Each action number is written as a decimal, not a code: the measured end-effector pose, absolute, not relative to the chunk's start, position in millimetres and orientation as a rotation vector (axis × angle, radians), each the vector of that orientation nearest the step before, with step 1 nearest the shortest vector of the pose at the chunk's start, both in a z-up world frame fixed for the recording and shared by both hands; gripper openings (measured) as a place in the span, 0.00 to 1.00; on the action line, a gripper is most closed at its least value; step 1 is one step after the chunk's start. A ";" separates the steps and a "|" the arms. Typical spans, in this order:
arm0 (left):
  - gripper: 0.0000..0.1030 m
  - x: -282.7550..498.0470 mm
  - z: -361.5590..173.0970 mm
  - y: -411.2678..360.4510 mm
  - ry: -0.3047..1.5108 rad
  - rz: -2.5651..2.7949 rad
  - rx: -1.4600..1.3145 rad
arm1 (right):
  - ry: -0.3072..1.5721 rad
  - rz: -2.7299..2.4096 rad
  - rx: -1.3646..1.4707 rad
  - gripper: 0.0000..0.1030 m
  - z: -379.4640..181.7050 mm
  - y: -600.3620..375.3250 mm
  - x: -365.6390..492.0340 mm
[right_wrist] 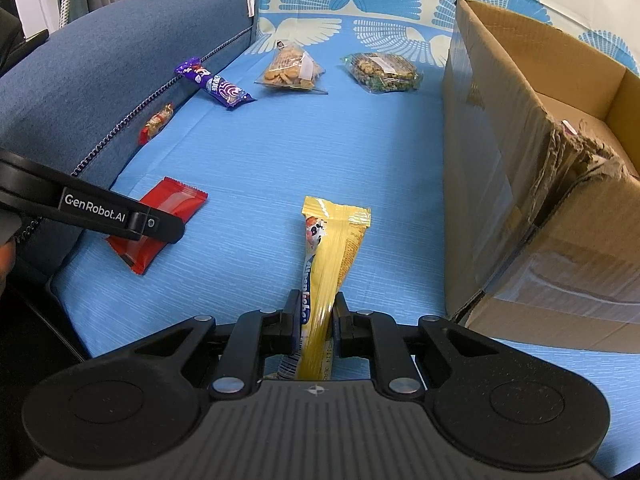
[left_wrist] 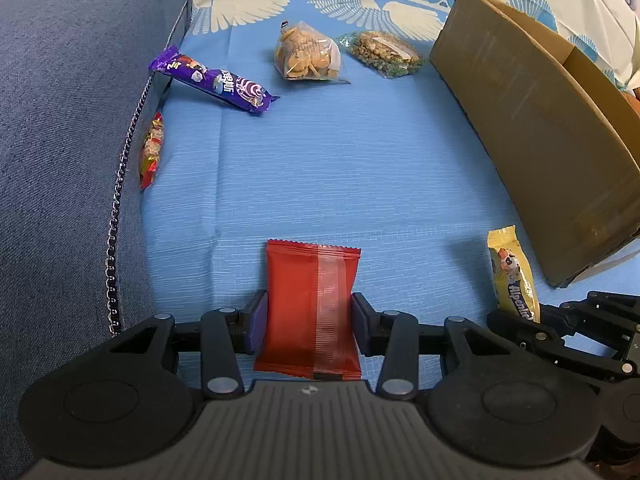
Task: Organize snacks
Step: 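Lift the yellow wafer bar with the right tool while the left tool lifts the red packet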
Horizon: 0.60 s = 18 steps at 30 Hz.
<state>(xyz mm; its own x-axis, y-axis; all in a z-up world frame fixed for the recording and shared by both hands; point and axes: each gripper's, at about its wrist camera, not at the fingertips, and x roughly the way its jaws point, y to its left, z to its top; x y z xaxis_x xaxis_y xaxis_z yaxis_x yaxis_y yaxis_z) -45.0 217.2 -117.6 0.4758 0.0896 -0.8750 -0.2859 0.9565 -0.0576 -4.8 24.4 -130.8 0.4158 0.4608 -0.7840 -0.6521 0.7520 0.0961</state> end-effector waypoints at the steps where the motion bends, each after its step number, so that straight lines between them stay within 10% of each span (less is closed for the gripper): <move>1: 0.46 -45.0 -117.6 217.2 1.052 0.232 -0.207 | 0.901 0.707 -0.239 0.15 -130.9 24.5 -4.9; 18: 0.45 -47.5 -115.7 217.1 1.038 0.234 -0.217 | 0.897 0.709 -0.248 0.15 -131.3 25.8 -5.2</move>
<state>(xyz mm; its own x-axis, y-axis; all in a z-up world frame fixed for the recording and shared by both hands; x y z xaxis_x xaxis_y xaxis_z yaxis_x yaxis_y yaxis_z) -47.5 217.1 -115.7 0.4871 0.0886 -0.8688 -0.2925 0.9539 -0.0668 -5.2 25.8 -131.3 0.4176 0.4586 -0.7844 -0.6568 0.7489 0.0881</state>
